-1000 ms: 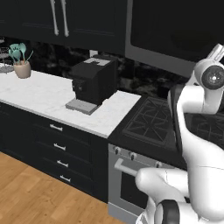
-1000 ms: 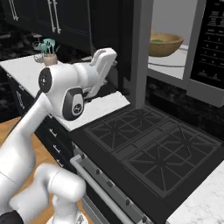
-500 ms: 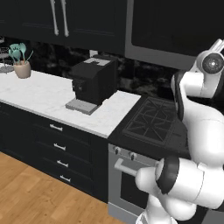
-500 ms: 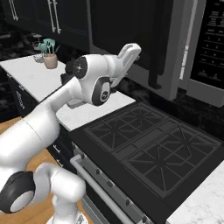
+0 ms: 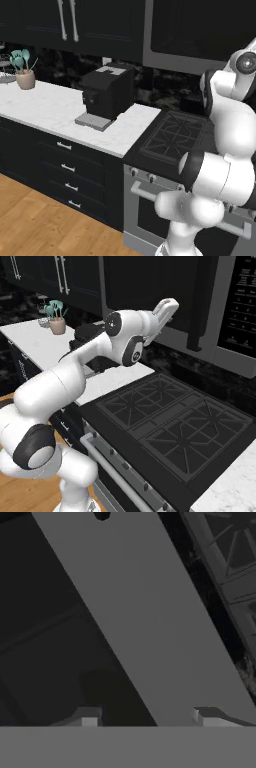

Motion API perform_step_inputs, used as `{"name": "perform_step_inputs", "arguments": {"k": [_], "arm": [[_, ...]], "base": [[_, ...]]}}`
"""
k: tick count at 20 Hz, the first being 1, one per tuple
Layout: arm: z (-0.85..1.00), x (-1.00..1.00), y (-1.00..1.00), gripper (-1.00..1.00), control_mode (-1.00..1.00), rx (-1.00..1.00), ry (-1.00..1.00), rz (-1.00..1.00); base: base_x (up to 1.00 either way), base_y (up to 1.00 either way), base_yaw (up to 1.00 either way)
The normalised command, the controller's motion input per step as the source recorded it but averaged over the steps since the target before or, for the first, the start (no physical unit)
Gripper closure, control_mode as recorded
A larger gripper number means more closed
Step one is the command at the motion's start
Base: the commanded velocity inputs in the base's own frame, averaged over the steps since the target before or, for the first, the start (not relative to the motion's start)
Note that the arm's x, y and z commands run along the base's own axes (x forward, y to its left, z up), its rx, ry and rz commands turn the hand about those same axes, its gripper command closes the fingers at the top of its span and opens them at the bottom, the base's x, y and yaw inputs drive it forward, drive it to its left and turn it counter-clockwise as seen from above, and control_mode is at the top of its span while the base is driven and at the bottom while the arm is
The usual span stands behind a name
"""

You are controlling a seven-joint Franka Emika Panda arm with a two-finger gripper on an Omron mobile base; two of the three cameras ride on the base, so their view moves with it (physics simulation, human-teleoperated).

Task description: Pick the broccoli from the sink and place it in the bowl. Then pick the bowl and place it in the microwave. Then close the microwave door and press the start button.

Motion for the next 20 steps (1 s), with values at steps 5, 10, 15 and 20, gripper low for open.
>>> {"name": "perform_step_inputs", "arguments": {"k": [5, 10, 15, 20], "arm": [[-0.14, 0.82, -0.39, -1.00, -1.00, 0.07, 0.00, 0.00], [0.02, -0.36, 0.12, -1.00, -1.00, -0.01, 0.00, 0.00], [0.23, -0.90, 0.24, -1.00, -1.00, -0.09, 0.01, 0.01], [0.10, -0.87, 0.29, 1.00, -1.00, -0.24, 0.10, 0.03]], "base": [[0.00, 0.00, 0.00], [0.00, 0.00, 0.00], [0.00, 0.00, 0.00], [0.00, 0.00, 0.00]]}}
